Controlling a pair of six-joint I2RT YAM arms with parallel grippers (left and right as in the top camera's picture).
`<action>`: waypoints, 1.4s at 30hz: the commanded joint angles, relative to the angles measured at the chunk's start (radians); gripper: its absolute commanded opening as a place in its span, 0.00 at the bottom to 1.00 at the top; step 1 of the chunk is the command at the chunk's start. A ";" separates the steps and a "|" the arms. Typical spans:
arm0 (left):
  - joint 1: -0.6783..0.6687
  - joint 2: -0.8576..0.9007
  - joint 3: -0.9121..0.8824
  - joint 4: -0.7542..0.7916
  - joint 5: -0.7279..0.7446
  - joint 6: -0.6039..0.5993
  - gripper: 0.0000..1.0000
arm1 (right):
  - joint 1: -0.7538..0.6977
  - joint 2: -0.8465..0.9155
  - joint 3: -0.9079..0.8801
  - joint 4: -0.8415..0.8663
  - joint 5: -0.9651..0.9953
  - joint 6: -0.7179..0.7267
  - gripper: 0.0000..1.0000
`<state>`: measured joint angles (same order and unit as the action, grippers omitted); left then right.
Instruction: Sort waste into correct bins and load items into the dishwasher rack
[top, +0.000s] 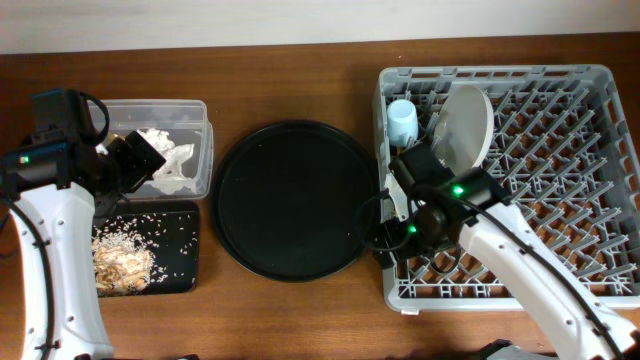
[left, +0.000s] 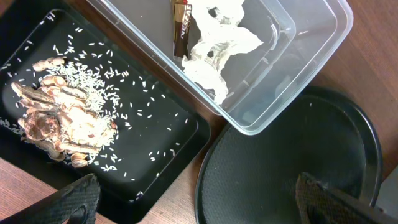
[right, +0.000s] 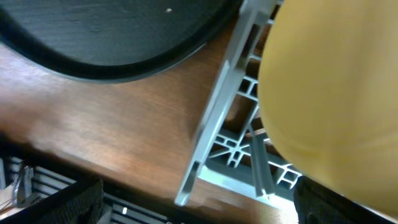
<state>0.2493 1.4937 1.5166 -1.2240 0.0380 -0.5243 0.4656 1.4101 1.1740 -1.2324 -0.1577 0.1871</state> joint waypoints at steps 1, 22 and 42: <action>0.002 -0.017 0.006 -0.001 0.000 0.002 0.99 | 0.005 0.013 -0.009 0.025 0.070 0.017 0.98; 0.002 -0.017 0.006 -0.001 0.000 0.002 0.99 | 0.004 -0.251 0.021 -0.009 0.092 0.013 0.98; 0.002 -0.017 0.006 -0.001 0.000 0.002 0.99 | 0.004 -0.127 -0.175 0.062 0.472 0.214 0.13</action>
<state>0.2493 1.4940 1.5166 -1.2236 0.0380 -0.5243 0.4656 1.2850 1.0077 -1.1748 0.2058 0.3412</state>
